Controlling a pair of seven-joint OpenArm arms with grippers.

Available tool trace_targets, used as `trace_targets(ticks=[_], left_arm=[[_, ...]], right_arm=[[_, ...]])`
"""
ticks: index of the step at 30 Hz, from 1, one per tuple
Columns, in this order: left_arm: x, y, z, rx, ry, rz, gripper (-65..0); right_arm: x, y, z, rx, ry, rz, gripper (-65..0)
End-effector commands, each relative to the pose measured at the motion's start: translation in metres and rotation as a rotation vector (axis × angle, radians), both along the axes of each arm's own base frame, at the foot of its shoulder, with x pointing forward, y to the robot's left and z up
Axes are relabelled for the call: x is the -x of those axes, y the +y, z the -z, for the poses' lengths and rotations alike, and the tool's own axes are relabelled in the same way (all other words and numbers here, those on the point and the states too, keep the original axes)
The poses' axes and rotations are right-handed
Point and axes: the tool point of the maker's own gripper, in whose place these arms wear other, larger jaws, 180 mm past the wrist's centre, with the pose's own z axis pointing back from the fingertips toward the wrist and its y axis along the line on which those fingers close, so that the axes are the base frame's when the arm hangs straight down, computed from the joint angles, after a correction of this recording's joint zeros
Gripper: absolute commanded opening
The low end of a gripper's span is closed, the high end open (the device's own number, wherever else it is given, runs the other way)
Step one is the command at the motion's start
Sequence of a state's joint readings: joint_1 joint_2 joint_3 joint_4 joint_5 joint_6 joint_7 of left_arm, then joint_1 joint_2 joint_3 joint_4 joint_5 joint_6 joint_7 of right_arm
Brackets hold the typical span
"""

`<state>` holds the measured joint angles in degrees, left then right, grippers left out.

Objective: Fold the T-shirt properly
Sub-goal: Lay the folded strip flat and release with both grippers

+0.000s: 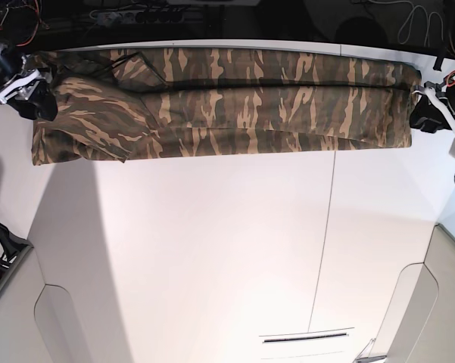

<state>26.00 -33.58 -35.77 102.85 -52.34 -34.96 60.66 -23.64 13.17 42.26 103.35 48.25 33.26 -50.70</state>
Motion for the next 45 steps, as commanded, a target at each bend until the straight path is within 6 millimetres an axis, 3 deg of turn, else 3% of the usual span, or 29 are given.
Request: trace_targets(ticks=[1,4,5,8,9,15,23,26,36,45], left_arm=[[-0.007,0.005,-0.014,-0.004,-0.05,-0.011,-35.0],[-0.004,0.011,-0.014,-0.001,-0.064,-0.052,-27.2],[-0.002,0.011,-0.012,0.0,-0.059,-0.055,-26.8],[0.0,0.012,-0.004,0.02,-0.047,-0.072,-26.7],[0.0,0.015,-0.001,0.027,-0.049,-0.084,-26.7],[0.002,0.03,0.013,0.057,-0.063,-0.153,-23.9],[0.007,0.015,0.044,0.114,-0.013,-0.141,-23.9],[0.007,0.017,0.056,0.066,-0.015,-0.131,-23.9],[0.012,0.019,0.065,0.032,0.014,-0.12,-23.9],[0.014,-0.01,0.074,0.123,0.045,-0.061,-25.0]], right_arm=[[-0.011,-0.006,-0.021,0.007,-0.081,0.006,-35.8],[-0.02,-0.011,-0.036,0.004,-0.134,0.022,-37.0],[-0.021,-0.01,-0.036,0.003,-0.137,0.018,-40.2],[-0.025,0.003,-0.033,-0.03,-0.135,0.003,-63.3],[-0.025,0.009,-0.03,-0.043,-0.133,-0.005,-65.0],[-0.026,0.034,-0.002,-0.048,-0.072,-0.048,-65.0],[-0.022,0.043,0.053,-0.061,0.034,-0.045,-65.0],[-0.021,0.044,0.065,-0.091,0.063,-0.034,-65.0],[-0.028,0.046,0.064,-0.129,0.047,-0.024,-65.0],[-0.028,0.051,0.061,-0.171,0.041,-0.025,-65.0]])
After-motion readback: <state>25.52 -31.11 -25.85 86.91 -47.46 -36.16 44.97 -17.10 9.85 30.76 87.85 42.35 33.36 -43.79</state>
